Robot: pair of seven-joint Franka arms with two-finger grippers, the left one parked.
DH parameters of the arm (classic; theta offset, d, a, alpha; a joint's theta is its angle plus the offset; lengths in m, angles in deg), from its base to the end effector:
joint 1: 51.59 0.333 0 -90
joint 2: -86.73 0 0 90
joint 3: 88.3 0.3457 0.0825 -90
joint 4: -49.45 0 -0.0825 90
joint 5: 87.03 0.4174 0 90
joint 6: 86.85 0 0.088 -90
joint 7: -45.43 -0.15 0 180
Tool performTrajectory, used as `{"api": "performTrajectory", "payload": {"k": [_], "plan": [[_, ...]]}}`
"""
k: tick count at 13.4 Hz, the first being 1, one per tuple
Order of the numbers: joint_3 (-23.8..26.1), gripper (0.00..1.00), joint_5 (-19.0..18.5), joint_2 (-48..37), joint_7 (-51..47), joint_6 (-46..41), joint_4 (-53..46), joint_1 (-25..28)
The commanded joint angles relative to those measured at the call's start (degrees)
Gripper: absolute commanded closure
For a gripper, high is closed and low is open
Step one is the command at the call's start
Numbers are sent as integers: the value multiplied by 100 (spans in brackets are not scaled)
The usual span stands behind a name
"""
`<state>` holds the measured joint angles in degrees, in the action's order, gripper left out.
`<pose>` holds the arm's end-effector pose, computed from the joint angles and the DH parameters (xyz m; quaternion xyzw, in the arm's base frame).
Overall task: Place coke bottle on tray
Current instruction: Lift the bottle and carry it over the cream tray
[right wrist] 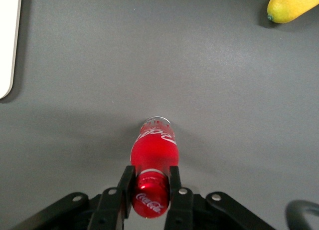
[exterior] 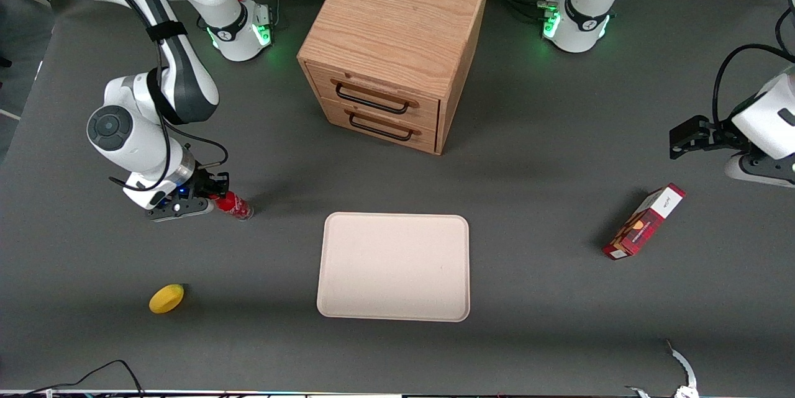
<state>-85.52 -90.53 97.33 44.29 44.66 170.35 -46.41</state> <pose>0.5948 0.0797 0.2930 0.9967 0.0792 0.0017 0.0183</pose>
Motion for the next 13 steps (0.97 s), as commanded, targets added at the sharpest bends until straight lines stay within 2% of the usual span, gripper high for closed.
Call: {"api": "performTrajectory", "payload": {"k": [1, 4, 6, 8, 10, 13], "plan": [[12, 100, -11, -189, 149, 77, 171, -35], [20, 100, -11, -233, 140, 24, 127, -26], [20, 100, -11, -338, 140, -360, -126, -17], [20, 100, -11, -365, 123, -1412, -984, -17], [20, 100, 7, -278, 96, -2729, -2240, -9], [20, 100, 42, -23, 70, -4251, -4025, 35]]}}
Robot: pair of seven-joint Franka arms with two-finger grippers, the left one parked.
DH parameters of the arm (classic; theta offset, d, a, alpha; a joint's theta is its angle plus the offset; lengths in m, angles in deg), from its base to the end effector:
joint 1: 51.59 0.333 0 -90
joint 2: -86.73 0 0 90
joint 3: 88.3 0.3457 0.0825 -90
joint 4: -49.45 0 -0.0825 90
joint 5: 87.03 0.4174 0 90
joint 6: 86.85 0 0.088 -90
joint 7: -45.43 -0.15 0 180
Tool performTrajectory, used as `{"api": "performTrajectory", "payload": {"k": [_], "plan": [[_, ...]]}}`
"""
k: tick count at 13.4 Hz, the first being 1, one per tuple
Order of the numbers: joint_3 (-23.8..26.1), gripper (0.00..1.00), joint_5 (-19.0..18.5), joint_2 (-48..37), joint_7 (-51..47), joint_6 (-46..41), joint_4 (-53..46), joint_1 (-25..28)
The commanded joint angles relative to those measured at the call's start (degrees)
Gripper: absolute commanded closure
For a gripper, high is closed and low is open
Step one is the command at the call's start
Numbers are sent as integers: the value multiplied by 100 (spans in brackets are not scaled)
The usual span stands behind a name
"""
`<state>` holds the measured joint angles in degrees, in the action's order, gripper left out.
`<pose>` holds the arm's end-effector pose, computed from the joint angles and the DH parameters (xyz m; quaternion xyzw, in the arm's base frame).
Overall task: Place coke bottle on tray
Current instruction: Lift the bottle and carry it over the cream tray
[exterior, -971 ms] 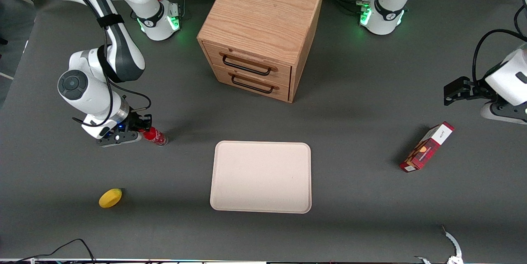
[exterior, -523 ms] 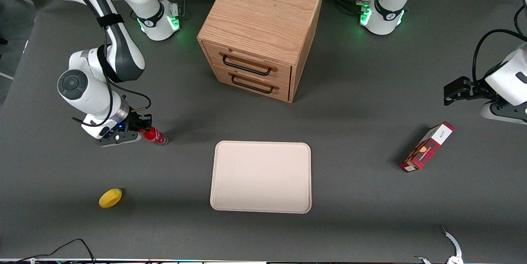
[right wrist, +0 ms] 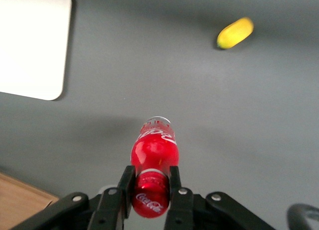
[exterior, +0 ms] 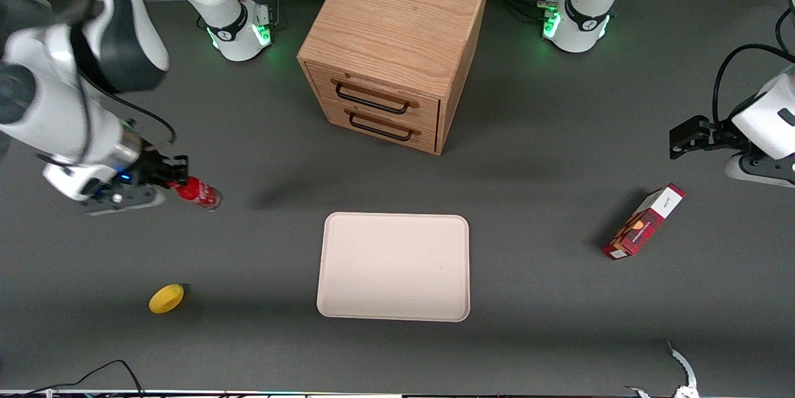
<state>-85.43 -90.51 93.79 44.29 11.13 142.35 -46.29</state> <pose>0.6275 0.0803 0.5223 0.9973 0.0659 -0.0149 0.0282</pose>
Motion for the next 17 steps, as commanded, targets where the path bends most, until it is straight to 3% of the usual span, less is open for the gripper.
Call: {"api": "performTrajectory", "payload": {"k": [1, 4, 7, 9, 11, 13, 17], "plan": [[12, 100, 40, 479, 70, -1365, -1805, 41], [38, 100, 75, 586, 78, -1853, -2470, 68], [134, 100, 408, 935, 78, -1774, -2811, 59], [397, 100, 654, 1418, 52, -1583, -3233, 68], [880, 100, 594, 1814, -332, -1047, -3270, 137], [690, 100, 515, 2096, -1026, -643, -3279, 838], [145, 100, 244, 2825, -1564, 114, -3297, 1700]]}}
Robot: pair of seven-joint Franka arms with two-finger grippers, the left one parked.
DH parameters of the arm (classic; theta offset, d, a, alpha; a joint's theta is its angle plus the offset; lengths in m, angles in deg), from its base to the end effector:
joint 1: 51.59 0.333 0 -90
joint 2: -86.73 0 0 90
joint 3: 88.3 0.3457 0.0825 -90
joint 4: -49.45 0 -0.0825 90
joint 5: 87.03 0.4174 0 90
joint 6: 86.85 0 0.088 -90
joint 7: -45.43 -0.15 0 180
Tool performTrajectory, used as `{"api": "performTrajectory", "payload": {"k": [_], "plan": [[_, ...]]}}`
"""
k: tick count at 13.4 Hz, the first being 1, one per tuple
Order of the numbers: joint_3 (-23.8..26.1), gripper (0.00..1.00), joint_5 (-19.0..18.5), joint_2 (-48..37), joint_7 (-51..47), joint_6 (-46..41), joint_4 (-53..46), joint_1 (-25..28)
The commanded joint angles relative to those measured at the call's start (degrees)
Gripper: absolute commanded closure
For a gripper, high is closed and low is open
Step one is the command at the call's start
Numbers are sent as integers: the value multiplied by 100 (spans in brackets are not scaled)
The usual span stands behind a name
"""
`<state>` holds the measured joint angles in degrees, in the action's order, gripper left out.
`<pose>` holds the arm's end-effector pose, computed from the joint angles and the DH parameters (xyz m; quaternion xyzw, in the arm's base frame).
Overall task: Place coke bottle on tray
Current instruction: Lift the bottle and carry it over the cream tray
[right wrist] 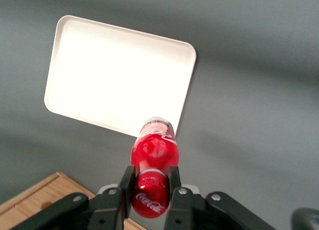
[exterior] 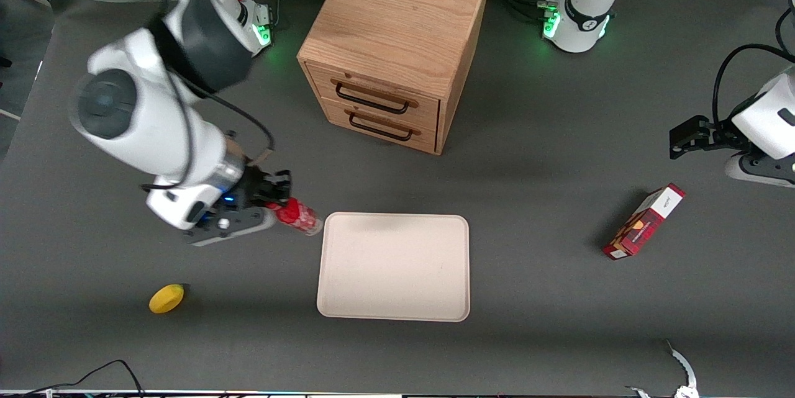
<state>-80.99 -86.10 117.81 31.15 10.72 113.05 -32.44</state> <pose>0.6960 0.3217 0.4919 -0.9943 -0.0952 -0.0115 0.0476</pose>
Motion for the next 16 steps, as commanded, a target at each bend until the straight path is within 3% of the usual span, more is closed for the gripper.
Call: {"api": "performTrajectory", "payload": {"k": [1, 7, 16], "plan": [[-457, 100, -312, 591, -364, 322, -366, 509], [-863, 100, -339, 1321, -462, 1535, -445, 696], [-872, 100, -444, 1963, -453, 1993, -823, 696]]}}
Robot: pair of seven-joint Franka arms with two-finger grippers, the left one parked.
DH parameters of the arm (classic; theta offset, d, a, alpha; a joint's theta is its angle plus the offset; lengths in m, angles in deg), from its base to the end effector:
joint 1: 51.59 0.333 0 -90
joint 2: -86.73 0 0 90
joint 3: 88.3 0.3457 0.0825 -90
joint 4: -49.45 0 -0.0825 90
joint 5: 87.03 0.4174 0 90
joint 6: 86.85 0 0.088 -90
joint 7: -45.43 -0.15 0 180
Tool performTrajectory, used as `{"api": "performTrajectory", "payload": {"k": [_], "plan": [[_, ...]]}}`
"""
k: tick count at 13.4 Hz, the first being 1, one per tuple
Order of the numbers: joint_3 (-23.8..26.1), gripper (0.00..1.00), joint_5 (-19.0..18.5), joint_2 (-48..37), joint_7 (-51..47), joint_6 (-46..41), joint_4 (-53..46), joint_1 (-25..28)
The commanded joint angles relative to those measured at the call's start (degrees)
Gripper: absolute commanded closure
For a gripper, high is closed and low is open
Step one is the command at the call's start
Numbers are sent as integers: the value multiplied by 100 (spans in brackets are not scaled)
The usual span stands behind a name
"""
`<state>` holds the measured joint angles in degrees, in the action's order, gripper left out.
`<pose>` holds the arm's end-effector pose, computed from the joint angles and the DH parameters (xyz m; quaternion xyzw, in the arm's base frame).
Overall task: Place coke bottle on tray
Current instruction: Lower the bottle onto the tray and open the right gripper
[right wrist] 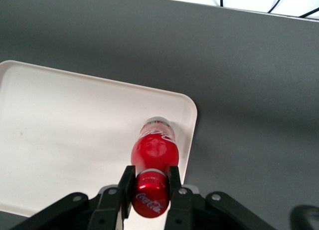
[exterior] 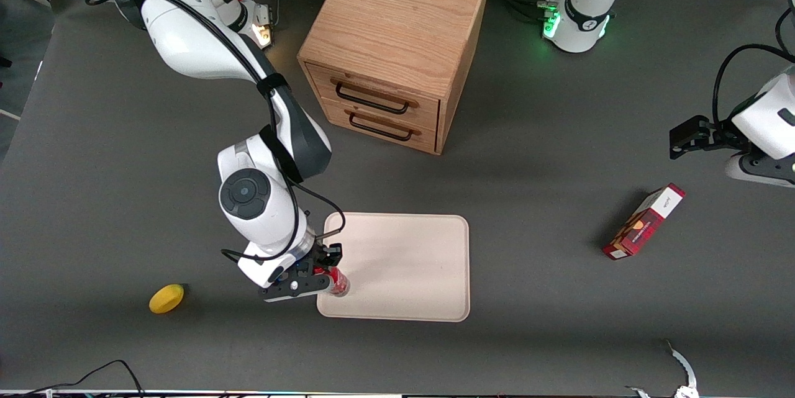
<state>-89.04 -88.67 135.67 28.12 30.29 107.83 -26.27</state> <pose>0.7728 0.3545 0.3197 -0.9936 -0.0712 -0.0864 0.0139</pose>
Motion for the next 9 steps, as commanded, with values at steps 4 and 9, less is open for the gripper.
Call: {"api": "performTrajectory", "payload": {"k": [4, 9], "plan": [[-58, 100, -188, 247, -150, 142, -275, 79], [-58, 75, -197, 300, -150, 177, -266, 79]]}}
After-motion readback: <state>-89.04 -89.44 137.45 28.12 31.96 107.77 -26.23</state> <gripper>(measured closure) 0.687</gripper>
